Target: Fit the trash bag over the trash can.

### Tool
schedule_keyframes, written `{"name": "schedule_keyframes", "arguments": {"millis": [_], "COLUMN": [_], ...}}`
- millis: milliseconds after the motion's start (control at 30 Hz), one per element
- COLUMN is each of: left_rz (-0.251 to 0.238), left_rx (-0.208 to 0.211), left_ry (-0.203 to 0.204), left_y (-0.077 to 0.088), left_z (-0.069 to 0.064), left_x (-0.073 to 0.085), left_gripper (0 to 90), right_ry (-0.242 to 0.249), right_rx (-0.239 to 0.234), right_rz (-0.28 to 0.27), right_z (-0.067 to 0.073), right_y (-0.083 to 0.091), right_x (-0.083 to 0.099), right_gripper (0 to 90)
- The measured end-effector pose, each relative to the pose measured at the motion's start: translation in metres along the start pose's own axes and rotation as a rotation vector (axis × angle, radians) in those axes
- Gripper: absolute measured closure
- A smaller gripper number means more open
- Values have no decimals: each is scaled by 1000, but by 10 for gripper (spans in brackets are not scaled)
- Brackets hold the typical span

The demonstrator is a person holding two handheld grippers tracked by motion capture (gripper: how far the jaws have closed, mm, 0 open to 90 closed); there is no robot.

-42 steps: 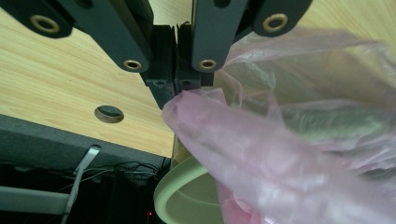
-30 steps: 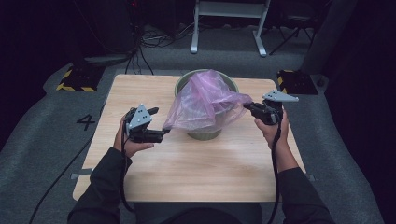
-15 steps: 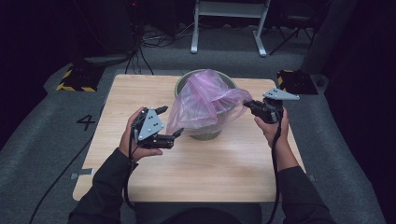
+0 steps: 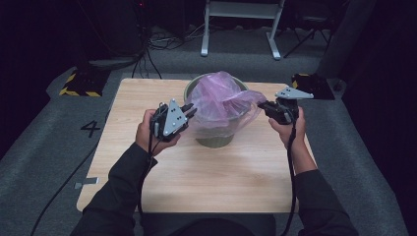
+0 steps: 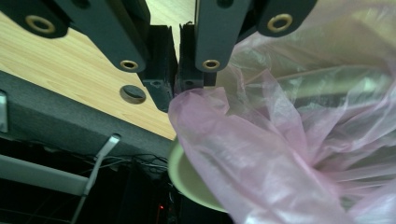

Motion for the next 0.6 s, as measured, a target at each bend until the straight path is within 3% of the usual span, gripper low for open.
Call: {"name": "schedule_keyframes", "arguments": {"millis": [33,100,167,200,233,300,333,367,400,433,500,533,600], "left_rz": [11,24,26,-15,-23,-24,-30,-32,-32,-37,-28,-1,27], "left_rx": [-3,34,34,113,118,160,168,169,169,186,198,199,185], "left_ry": [9,54,60,111,119,119,107,74,74,3,-13,-47,-57], "left_y": [-5,-12,-14,-10,-6,4,8,13,13,20,20,16,8], "left_z": [5,8,10,3,-1,-16,-22,-30,-30,-49,-55,-64,-66], "left_x": [3,7,9,6,5,1,-1,-3,-3,-6,-5,-1,5], "left_gripper": [879,899,898,797,707,438,328,278,248,221,196,174,171], "right_ry": [1,-6,-13,-19,-22,-20,-20,-19,-16,-17,-18,-19,-20], "right_rx": [5,2,4,3,1,-1,-3,-2,0,1,-1,-5,-8], "right_rz": [6,11,18,18,20,20,24,27,29,28,28,23,21], "right_z": [-2,-6,-8,-8,-7,-7,-6,-6,-7,-6,-6,-5,-4], "right_y": [-1,-3,-6,-8,-8,-9,-9,-10,-10,-10,-9,-8,-8], "right_x": [-1,-2,-3,-3,-2,-1,0,0,0,0,-1,-2,-4], "right_gripper": [864,864,864,864,864,864,864,864,864,864,864,859,858]}}
Point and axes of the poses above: each handheld gripper's, and its own axes: y roughly backward along the jaws, x roughly out of its underside, z roughly to its left, the point moved 10 cm from there along -y, roughly forward along the jaws, and after that the axes turned 9 degrees about -x, right-handed, at the moved point
